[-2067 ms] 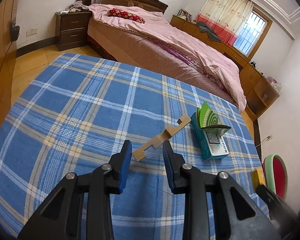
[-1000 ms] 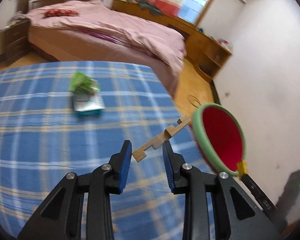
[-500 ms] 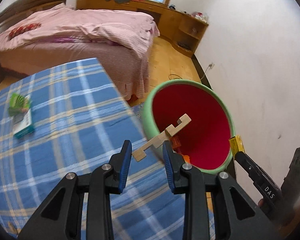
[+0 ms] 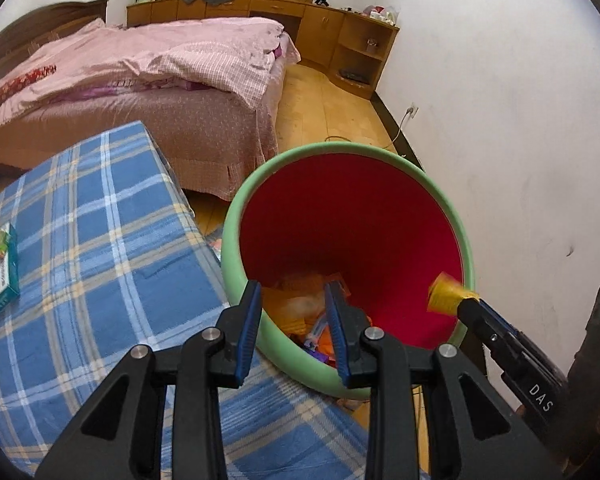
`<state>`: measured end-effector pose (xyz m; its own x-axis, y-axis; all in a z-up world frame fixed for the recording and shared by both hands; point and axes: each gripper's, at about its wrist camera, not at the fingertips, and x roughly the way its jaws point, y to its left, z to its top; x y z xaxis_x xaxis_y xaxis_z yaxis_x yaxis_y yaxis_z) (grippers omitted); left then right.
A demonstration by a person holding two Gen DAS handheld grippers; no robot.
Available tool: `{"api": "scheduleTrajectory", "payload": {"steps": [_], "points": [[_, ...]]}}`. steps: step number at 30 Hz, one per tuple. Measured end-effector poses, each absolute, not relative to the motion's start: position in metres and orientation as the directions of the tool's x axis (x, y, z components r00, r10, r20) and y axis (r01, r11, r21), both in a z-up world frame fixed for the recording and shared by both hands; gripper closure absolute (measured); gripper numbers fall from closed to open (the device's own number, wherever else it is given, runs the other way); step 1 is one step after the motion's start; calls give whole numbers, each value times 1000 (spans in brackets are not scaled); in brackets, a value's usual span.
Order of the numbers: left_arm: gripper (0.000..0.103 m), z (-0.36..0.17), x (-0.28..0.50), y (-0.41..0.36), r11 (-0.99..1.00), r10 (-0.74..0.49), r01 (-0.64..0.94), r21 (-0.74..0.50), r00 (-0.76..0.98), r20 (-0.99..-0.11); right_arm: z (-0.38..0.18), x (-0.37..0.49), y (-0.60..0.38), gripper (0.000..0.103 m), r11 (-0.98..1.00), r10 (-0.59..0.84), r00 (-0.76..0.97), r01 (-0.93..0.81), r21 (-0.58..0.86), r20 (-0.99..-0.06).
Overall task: Collect trash
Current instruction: 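Carry the wooden piece and yellow box over the red bin and release both, then move both open tools back to the bed and grasp the green packet with the left tool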
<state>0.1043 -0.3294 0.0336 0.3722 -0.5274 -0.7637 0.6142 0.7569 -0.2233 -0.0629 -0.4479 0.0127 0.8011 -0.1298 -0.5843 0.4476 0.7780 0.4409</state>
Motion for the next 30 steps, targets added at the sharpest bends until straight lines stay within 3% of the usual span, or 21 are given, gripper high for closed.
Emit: {"api": "scheduleTrajectory", "payload": {"steps": [3,13,24,26,28,30], "points": [[59,32,105,-327,755,-540,607,-247,362,-760,8,-66,-451,71,758,-124,803,456,466,-583],[58,38,103,-306,772,-544,582,-255,399,-738,13,-67,-449,67,760,-116,814,442,477,-569],[57,53,129,-243,856,-461,474,-209,515,-723,22,-65,-435,62,775,-113,820,426,467,-560],[50,54,138,-229,880,-423,436,-188,542,-726,22,-64,-433,48,772,-115,817,431,467,-565],[42,55,146,-216,902,-385,399,-167,568,-727,22,-61,-433,47,771,-108,818,428,472,-565],[41,56,156,-201,924,-338,358,-134,599,-726,23,-58,-431,47,773,-104,816,426,470,-568]]}}
